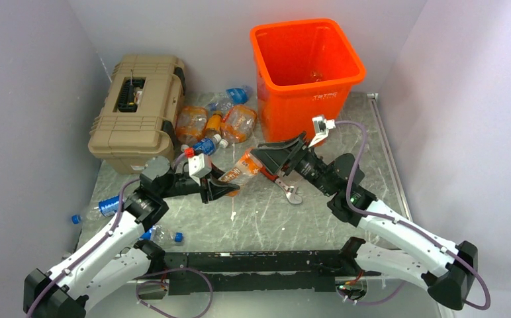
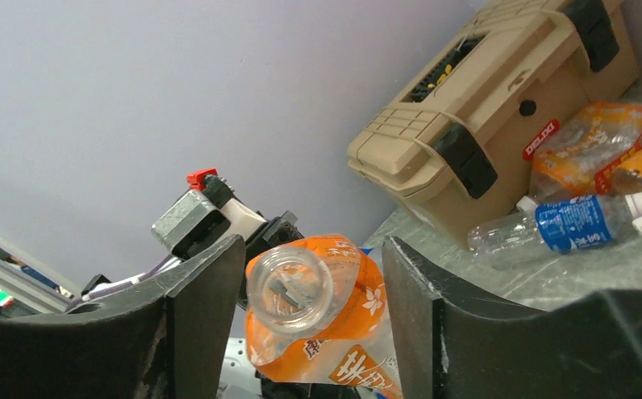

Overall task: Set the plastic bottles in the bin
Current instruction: Pick up the plastic bottle at the center of the board, then place the plastic bottle in the trash bin.

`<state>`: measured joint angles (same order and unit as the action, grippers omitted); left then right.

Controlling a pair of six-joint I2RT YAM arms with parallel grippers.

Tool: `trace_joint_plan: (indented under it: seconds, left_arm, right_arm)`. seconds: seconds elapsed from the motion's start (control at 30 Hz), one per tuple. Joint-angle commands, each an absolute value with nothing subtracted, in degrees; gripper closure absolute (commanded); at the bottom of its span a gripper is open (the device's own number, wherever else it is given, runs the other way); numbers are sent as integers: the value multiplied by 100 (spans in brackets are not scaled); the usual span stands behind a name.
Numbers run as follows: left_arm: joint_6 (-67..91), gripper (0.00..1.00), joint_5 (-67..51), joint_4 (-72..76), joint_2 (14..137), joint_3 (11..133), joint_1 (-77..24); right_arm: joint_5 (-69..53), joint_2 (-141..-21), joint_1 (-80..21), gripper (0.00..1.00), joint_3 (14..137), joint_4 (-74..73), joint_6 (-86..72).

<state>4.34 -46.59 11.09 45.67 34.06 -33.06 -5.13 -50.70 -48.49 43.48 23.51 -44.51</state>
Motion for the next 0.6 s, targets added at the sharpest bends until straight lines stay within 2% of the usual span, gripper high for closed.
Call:
trace_joint_plan:
  seconds: [0.0, 0.2, 0.27, 0.3, 0.47, 0.5, 0.57]
  left_arm:
    - [245, 75, -4543, 1082, 4439, 3529, -3348]
    - [205, 76, -4500, 1006, 4480, 3565, -3354]
    - [202, 76, -4490, 966, 4507, 3589, -3350]
    - [194, 76, -4481, 934, 4521, 3598, -3356]
    - [183, 73, -4452, 850, 4570, 3647, -3366]
    - [196, 69, -4437, 843, 4575, 3655, -3366]
    - [216, 48, -4434, 750, 4595, 3716, -3366]
  right_arm:
    - [-636, -5112, -4860, 39, 4632, 2599, -4544]
    - [-596, -5110, -4865, 70, 4715, 2362, -4368]
    - [-568, -5071, -4860, 86, 4771, 2179, -4205]
    - [-526, -5052, -4860, 99, 4813, 2077, -4129]
    - [-416, -4917, -4861, 100, 4892, 1754, -3830]
    - [-430, -4898, -4860, 100, 4912, 1701, -3779]
    - [-403, -4869, -4860, 100, 4929, 1590, -3701]
